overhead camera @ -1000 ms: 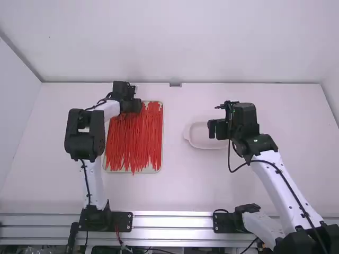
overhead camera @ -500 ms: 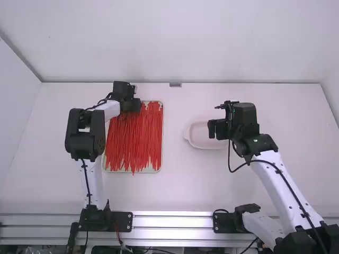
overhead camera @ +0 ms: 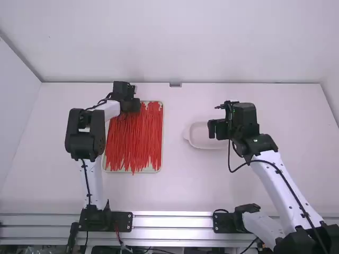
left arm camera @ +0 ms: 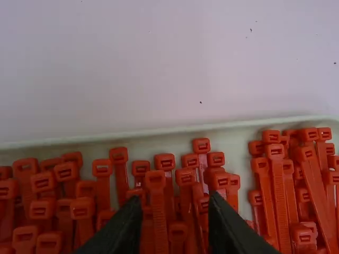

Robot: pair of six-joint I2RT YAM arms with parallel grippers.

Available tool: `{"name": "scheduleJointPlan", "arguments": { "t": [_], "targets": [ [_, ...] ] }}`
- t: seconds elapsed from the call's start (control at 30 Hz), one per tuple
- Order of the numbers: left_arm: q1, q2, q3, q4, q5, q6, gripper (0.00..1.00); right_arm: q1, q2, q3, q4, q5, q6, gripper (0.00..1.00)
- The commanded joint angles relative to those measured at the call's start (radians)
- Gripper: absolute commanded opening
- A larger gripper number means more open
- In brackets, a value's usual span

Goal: Fasten the cable tie

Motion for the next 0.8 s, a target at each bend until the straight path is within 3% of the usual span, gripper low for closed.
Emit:
{"name": "scheduleJointPlan", "arguments": {
  "t": [0.0, 0.63, 0.77],
  "targets": [
    [-0.004, 0.010, 0.031, -0.004, -0.008, -0.003, 0.31, 0.005, 0.008, 0.037, -0.001, 0.002, -0.003, 0.98],
    [-0.004, 0.010, 0.031, -0.004, -0.008, -0.003, 0.12, 0.005, 0.008, 0.037, -0.002, 0.002, 0.000, 0.98],
    [-0.004, 0.010, 0.030, -0.004, -0.008, -0.003, 0.17, 0.005, 0.008, 0.037, -0.002, 0.002, 0.001, 0.98]
  ]
}}
